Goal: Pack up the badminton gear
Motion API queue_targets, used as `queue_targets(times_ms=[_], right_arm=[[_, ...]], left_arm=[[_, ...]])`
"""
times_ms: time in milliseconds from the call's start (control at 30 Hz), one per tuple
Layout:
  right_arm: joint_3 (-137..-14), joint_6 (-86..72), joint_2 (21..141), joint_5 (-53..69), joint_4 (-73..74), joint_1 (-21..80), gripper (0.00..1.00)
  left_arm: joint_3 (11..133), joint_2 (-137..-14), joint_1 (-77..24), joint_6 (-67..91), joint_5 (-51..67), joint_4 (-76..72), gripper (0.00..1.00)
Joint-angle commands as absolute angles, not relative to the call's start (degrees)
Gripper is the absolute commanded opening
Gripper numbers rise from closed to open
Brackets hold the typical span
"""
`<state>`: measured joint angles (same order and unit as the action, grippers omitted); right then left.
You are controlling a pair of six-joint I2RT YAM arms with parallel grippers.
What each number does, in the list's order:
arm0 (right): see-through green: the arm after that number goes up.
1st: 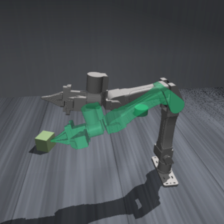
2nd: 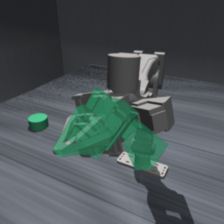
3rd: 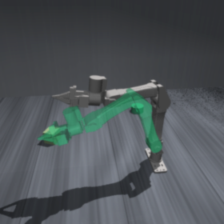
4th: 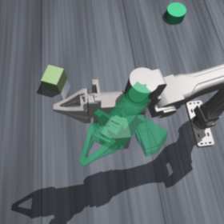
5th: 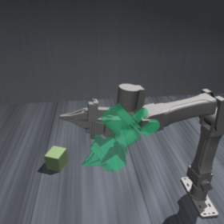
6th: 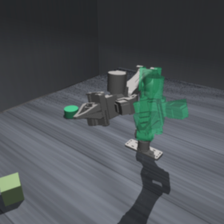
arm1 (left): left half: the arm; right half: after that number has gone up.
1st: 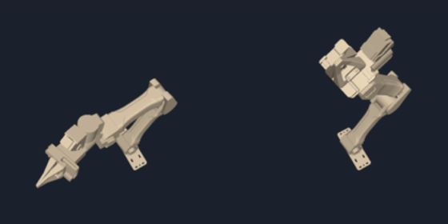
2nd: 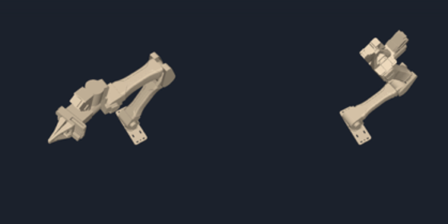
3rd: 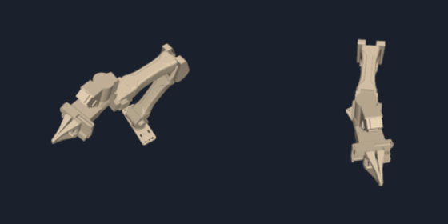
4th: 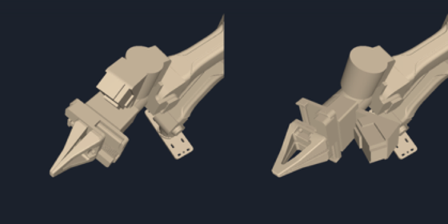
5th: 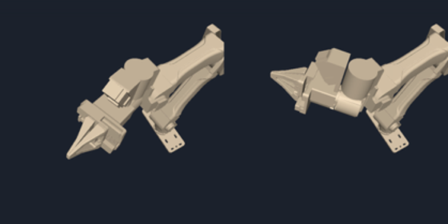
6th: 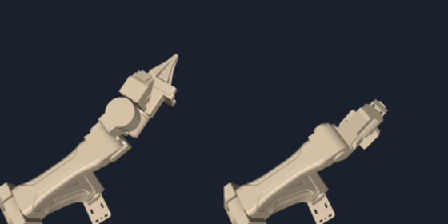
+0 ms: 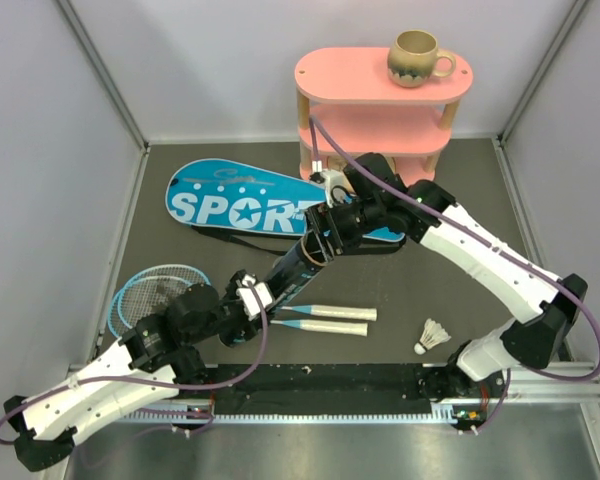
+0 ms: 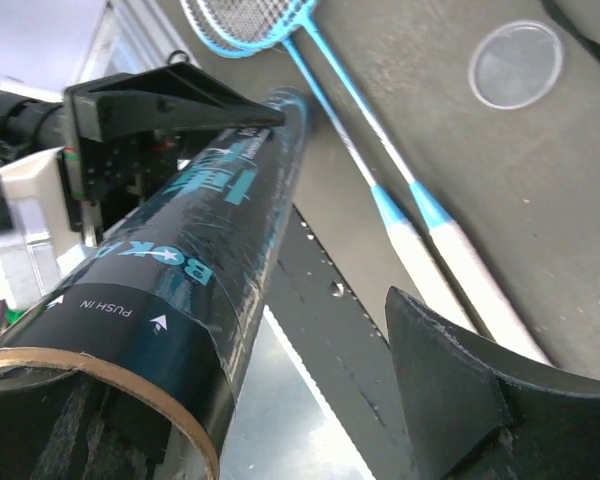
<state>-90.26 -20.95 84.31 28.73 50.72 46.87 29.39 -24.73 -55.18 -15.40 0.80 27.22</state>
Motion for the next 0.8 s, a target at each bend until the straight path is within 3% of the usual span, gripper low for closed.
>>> queue_targets(times_ms=[0, 200, 467, 567, 600, 700, 767], right_arm=[[-92.02, -16.96, 85.35, 19.86, 58.01, 49.04, 0.77], [-95.1, -19.86, 73.69, 18.91, 53.53, 47.04, 0.8], [-83.86, -22.32, 52.66, 15.66, 52.38, 34.81, 0.91], [-79.38, -25.38, 47.29, 5.58, 55.62, 33.66, 0.97], [-78.06, -26.79, 46.33, -3.86, 59.55, 33.49, 0.99], [-71.92, -32.07, 46.49, -17.45, 67.56, 29.2, 0.99], [-64.45, -32.87, 47.02, -13.65, 69.87, 18.62, 0.99]], left_arm=[[31.55, -23.99, -55.46, -16.0, 2.46, 14.59, 0.02], [31.99, -25.22, -55.46, -15.56, 1.41, 14.94, 0.0], [32.43, -25.14, -55.46, -14.86, 0.61, 15.38, 0.0], [32.61, -24.52, -55.46, -14.85, -1.21, 15.38, 0.0], [32.61, -24.43, -55.46, -14.77, -1.67, 15.47, 0.0], [32.7, -23.47, -55.46, -14.33, -2.2, 15.21, 0.0], [32.52, -22.59, -55.46, -14.06, -2.2, 14.94, 0.0]])
